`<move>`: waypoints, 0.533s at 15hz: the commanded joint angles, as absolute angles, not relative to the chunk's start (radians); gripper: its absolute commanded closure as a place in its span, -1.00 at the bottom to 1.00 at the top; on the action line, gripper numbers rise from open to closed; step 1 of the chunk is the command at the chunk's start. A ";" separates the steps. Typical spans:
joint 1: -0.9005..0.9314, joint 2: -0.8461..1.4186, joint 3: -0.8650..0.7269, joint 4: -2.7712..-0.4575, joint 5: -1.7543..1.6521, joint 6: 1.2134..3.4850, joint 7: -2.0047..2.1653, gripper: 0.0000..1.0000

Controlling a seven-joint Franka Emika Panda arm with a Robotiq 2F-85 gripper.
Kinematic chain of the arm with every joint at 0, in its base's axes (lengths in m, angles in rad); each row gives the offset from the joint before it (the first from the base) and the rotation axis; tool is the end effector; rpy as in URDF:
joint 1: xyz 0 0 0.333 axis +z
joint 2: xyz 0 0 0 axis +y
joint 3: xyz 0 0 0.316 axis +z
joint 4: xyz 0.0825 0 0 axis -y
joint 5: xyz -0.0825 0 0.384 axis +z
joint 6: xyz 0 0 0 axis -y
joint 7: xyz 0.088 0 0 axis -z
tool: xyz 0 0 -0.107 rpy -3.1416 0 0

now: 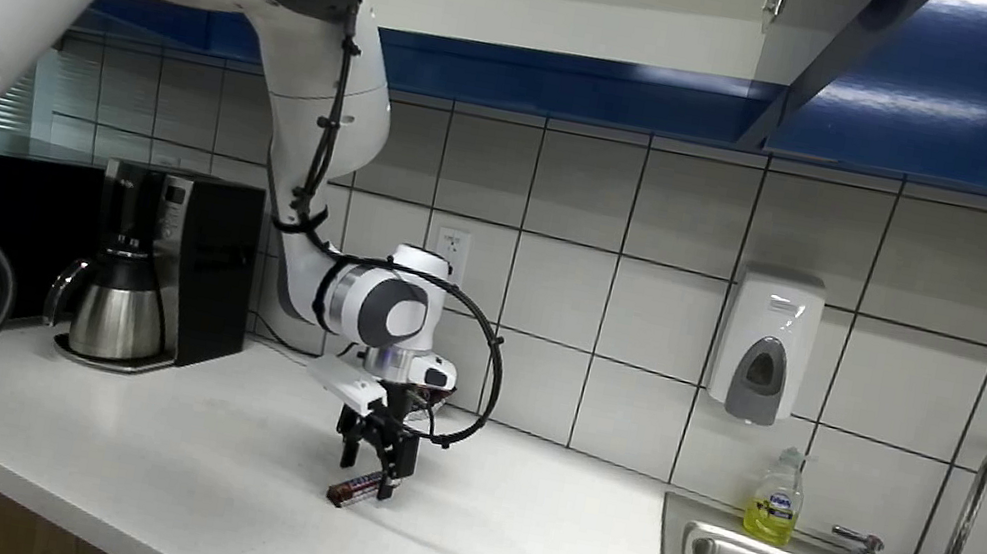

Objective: Put the packet closest to you in the top cabinet

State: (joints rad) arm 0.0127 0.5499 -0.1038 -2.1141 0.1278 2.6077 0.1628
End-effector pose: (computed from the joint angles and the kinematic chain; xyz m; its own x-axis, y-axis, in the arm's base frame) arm 0.5648 -0.0558 0.1461 0.9375 -0.3443 -0.0512 -0.3446 -0.9388 0.0033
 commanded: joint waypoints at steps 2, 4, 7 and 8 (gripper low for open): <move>0.022 0.547 -0.114 -2.119 0.096 2.616 0.204 -0.31; 0.022 0.548 -0.112 -2.119 0.095 2.617 0.204 0.03; 0.023 0.549 -0.111 -2.118 0.094 2.619 0.203 0.48; 0.023 0.549 -0.111 -2.119 0.094 2.620 0.203 0.65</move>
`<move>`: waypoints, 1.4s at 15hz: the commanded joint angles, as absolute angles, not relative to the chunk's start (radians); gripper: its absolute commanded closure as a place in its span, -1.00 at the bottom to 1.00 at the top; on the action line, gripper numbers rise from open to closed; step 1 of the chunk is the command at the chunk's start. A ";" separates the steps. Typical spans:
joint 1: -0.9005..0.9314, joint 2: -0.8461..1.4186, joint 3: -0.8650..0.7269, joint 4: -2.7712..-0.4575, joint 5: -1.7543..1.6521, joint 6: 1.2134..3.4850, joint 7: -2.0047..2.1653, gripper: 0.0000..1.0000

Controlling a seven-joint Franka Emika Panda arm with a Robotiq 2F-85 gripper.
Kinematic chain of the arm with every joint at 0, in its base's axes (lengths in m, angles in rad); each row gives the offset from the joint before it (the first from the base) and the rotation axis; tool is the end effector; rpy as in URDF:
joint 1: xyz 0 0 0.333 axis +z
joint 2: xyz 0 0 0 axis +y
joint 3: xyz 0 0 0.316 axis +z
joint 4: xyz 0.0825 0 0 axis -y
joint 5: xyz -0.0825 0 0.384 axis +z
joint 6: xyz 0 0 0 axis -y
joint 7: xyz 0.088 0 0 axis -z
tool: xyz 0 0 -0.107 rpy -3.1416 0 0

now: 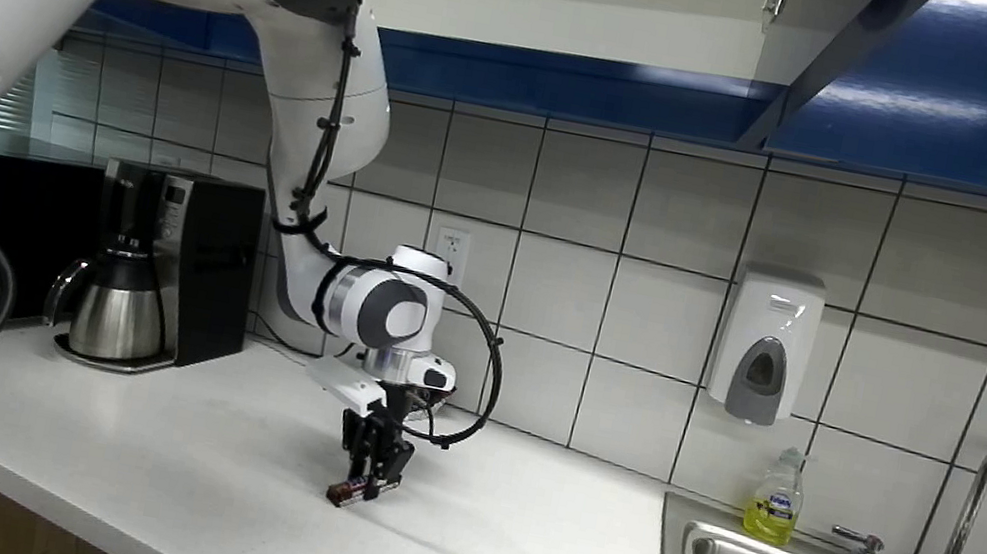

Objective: Put the packet closest to you in the top cabinet

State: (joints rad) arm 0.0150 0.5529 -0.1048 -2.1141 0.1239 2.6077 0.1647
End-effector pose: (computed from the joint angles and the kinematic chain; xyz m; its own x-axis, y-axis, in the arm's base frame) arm 0.5643 -0.0550 0.1445 0.9383 -0.3416 -0.0535 -0.3417 -0.9398 0.0067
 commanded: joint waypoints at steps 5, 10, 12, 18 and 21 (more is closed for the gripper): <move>0.017 0.550 -0.102 -2.114 0.103 2.631 0.193 0.79; -0.002 0.501 -0.077 -2.142 0.117 2.659 0.148 0.79; -0.003 0.482 -0.074 -2.150 0.114 2.671 0.137 0.79; -0.050 0.422 -0.002 -2.174 0.107 2.654 -0.057 0.79; -0.040 0.383 -0.009 -2.208 0.081 2.663 -0.104 0.79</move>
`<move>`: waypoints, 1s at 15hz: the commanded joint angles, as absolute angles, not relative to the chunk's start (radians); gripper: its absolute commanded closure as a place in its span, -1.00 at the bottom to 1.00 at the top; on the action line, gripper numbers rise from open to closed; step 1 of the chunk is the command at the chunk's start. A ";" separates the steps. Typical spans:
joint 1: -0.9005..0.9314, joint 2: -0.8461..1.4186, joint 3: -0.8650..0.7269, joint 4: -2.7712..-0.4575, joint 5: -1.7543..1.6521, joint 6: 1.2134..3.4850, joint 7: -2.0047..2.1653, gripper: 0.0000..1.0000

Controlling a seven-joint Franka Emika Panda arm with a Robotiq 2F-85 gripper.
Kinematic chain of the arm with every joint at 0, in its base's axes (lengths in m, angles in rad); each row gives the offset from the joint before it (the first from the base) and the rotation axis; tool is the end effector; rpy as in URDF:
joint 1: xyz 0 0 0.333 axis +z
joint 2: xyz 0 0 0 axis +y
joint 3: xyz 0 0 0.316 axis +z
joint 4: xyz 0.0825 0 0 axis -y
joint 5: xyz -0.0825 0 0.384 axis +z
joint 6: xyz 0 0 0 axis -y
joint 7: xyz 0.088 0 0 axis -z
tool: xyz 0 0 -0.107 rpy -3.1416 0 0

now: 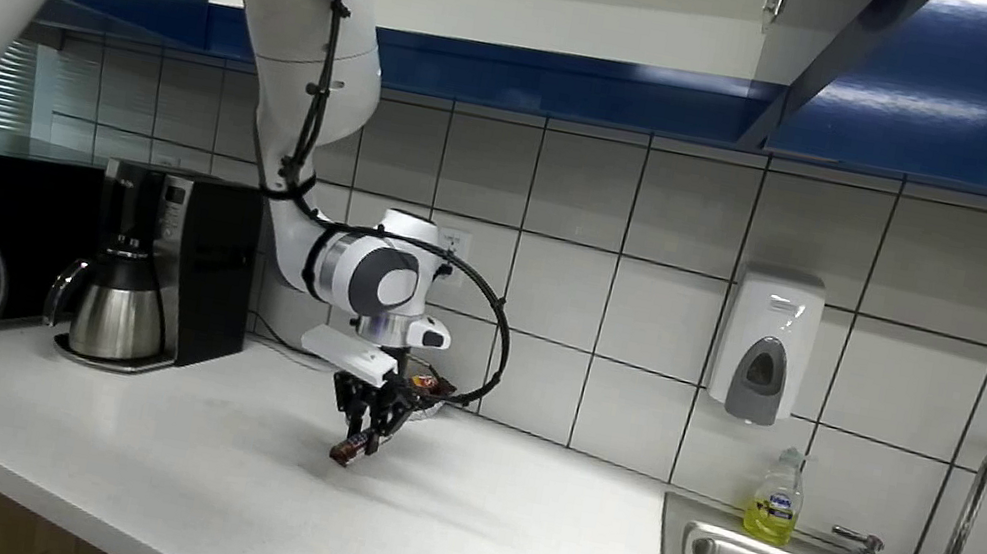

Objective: Put the packet closest to you in the top cabinet

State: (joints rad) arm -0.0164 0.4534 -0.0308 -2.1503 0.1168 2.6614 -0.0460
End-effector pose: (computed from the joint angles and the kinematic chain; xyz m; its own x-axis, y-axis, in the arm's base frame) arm 0.5733 -0.0305 0.1917 0.9932 -0.1007 0.0582 -0.0982 -0.9942 -0.0437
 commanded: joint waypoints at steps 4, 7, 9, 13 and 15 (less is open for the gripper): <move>-0.024 0.332 -0.022 -2.263 0.041 2.669 -0.102 0.79; -0.024 0.276 -0.021 -2.334 0.027 2.691 -0.102 0.79; -0.030 0.230 -0.012 -2.393 0.037 2.710 -0.113 0.79; -0.029 0.131 -0.013 -2.511 0.040 2.734 -0.118 0.79; -0.025 0.081 -0.016 -2.566 0.034 2.734 -0.118 0.79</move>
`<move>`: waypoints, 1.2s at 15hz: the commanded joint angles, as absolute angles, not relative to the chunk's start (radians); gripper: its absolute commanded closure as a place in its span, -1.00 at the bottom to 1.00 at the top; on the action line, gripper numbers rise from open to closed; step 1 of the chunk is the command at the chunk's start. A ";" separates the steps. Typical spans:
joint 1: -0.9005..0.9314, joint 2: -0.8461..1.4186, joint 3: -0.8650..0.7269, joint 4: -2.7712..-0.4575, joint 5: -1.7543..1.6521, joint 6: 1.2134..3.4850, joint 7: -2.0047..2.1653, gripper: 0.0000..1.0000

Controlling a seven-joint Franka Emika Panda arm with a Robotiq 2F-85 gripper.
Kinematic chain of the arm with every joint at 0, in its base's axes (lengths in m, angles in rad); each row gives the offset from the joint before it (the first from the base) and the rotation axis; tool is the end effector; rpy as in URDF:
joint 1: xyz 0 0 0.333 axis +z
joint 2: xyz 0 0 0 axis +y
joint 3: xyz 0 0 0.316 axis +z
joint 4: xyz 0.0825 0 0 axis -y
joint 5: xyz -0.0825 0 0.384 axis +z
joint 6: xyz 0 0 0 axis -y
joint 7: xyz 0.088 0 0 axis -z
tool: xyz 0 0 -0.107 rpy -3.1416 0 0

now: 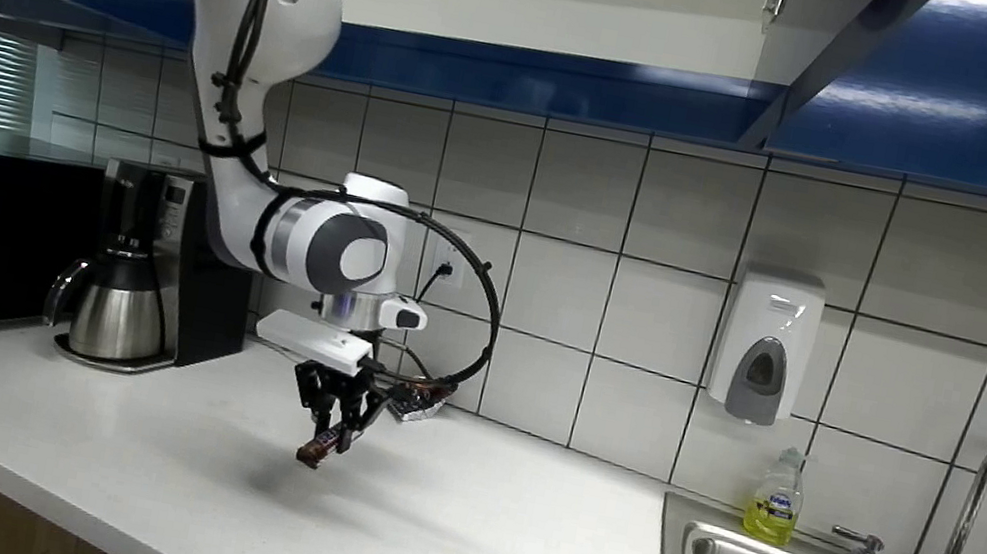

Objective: Put the packet closest to you in the top cabinet

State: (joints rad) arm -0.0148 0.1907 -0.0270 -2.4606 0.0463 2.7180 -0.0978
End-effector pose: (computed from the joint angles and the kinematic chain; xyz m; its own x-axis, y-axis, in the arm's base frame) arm 0.4889 -0.0224 0.2268 0.9976 0.0147 0.0678 0.0154 -0.9998 -0.0101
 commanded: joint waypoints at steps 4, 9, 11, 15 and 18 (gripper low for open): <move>-0.022 -0.015 -0.022 -2.656 0.030 2.728 -0.122 0.79; -0.017 -0.161 -0.027 -2.745 0.036 2.712 -0.129 0.79; -0.011 -0.227 -0.031 -2.779 0.045 2.704 -0.137 0.79; -0.004 -0.322 -0.041 -2.771 0.042 2.663 -0.137 0.79; -0.004 -0.419 -0.045 -2.773 0.038 2.646 -0.128 0.79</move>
State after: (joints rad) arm -0.0106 -0.3101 -0.0301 -2.7737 0.0457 2.6972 -0.1109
